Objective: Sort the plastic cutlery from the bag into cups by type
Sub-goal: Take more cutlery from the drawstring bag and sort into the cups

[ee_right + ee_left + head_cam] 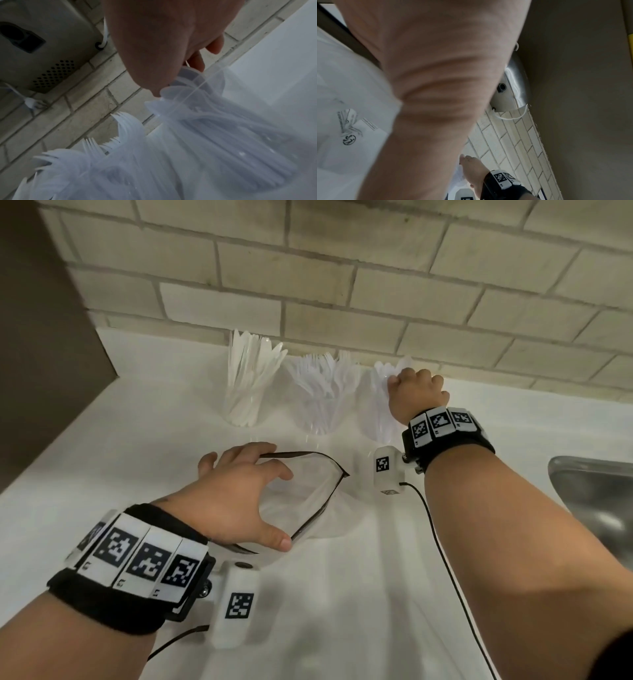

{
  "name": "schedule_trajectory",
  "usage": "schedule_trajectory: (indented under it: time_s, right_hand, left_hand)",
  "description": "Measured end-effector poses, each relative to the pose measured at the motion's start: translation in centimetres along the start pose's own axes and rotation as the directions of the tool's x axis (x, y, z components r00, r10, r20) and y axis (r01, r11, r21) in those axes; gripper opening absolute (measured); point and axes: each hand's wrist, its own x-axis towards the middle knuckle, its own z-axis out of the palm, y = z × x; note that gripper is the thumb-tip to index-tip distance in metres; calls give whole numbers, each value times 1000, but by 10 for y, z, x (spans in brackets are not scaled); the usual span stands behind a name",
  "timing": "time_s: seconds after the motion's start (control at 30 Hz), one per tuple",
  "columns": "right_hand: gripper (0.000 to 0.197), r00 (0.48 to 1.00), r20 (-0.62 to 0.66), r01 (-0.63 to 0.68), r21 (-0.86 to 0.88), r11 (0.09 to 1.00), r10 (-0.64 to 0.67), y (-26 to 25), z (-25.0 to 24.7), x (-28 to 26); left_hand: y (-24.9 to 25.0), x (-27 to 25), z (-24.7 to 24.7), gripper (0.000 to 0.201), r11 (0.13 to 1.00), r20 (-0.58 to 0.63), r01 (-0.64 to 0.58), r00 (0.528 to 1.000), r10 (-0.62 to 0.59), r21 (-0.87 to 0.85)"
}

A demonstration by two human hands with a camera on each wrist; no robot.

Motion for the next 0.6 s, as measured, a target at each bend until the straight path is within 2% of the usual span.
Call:
schedule_trajectory:
  time_s: [0.1, 0.3, 0.37, 0.4, 0.47, 0.53, 0.6]
  right_hand:
    - [51, 1000, 1, -18, 1, 1000, 18, -3, -1, 0]
    - [42, 978, -185, 111, 54, 992, -99, -14, -42, -29]
    - [39, 980, -159, 137, 108, 985, -119, -21, -57, -48]
    - [38, 985, -114, 145, 142, 979, -129, -25, -63, -58]
    - [36, 989, -1, 143, 241, 960, -147, -27, -69, -77]
    - [38, 985, 97, 92, 400, 912, -142, -24, -71, -96]
    - [51, 982, 153, -1, 574, 819, -106, -21, -69, -115]
  left_hand:
    - [1, -2, 3, 91, 999, -7, 21, 1000, -20, 25]
    - [25, -2, 12, 95, 982, -72, 40, 997, -27, 185]
    - [34, -1, 17, 97, 960, -24, 45, 999, -40, 276]
    - [36, 1, 21, 92, 946, 5, 48, 999, -52, 321]
    - [37, 6, 24, 67, 930, 19, 77, 996, -90, 360]
    - [29, 11, 21, 44, 958, -25, 141, 990, -139, 249]
    - [16, 11, 10, 36, 982, -83, 184, 979, -187, -45]
